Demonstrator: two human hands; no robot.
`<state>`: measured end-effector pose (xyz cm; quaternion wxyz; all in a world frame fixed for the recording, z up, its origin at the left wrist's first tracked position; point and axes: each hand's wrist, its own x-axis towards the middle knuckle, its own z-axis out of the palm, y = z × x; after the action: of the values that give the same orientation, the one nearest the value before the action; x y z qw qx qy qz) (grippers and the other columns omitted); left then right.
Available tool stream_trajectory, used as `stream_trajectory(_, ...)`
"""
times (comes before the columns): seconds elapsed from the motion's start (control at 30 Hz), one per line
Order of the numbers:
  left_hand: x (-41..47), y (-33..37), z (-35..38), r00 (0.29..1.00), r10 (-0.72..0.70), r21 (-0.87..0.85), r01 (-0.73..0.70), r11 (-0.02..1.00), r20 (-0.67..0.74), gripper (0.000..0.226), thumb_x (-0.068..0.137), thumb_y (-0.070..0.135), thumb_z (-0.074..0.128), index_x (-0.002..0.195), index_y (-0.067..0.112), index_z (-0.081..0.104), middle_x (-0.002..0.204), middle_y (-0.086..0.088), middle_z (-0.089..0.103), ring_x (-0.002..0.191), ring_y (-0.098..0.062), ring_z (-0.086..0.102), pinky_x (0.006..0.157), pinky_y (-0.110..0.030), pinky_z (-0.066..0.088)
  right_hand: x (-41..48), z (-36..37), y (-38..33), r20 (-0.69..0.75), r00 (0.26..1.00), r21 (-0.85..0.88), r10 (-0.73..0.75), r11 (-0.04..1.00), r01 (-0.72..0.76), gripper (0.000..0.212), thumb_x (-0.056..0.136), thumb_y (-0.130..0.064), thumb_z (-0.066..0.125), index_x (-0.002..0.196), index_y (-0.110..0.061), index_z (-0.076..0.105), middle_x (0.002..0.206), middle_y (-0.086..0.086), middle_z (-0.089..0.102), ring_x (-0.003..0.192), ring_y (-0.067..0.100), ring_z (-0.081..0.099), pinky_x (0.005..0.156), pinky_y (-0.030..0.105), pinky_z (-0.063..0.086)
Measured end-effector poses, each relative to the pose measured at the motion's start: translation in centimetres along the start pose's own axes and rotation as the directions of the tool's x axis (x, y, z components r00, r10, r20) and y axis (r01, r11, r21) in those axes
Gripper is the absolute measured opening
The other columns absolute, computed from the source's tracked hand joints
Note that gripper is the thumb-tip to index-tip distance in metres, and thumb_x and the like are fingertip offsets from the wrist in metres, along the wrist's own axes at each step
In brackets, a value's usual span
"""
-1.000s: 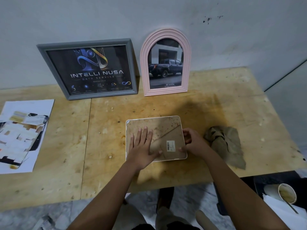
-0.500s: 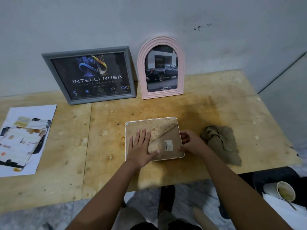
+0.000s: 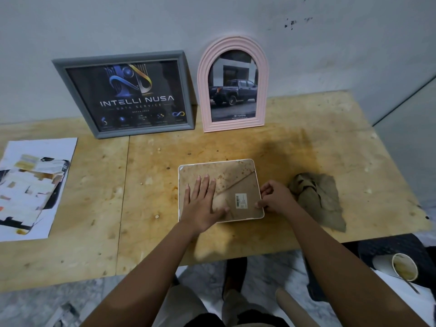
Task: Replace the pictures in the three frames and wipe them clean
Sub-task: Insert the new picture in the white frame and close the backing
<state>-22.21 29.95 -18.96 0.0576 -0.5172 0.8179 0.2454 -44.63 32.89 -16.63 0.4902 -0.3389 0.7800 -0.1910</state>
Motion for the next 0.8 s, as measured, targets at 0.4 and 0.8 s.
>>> stream_trajectory(0.4, -2.5, -3.4, -2.4, 0.921, -0.195, -0.301, 0.09, 0.949, -0.337, 0.062, 0.091, 0.022, 0.053, 0.146, 0.008, 0.027, 0.153, -0.011, 0.022, 0.14, -0.026, 0.02, 0.112, -0.032, 0.022, -0.4, 1.9, -0.9, -0.203, 0.975, -0.142, -0.095, 0.988, 0.067, 0.016, 0.086, -0.024, 0.06, 0.098, -0.017, 0.053, 0.104, 0.005, 0.056, 0.092, 0.02, 0.055, 0.074, 0.035, 0.049)
stream_trajectory(0.8, -1.4, -3.3, -2.8, 0.83, -0.525, -0.656, 0.292, 0.696, -0.189, 0.036, 0.089, 0.014, 0.058, 0.124, 0.01, 0.059, 0.112, -0.011, 0.049, 0.091, -0.016, 0.048, 0.081, -0.021, 0.036, -0.6, 3.4, -2.5, -0.279, 0.96, -0.1, -0.015, 0.995, -0.014, 0.022, 0.09, -0.015, 0.054, 0.11, -0.006, 0.056, 0.111, 0.012, 0.059, 0.082, 0.017, 0.05, 0.047, 0.022, 0.031)
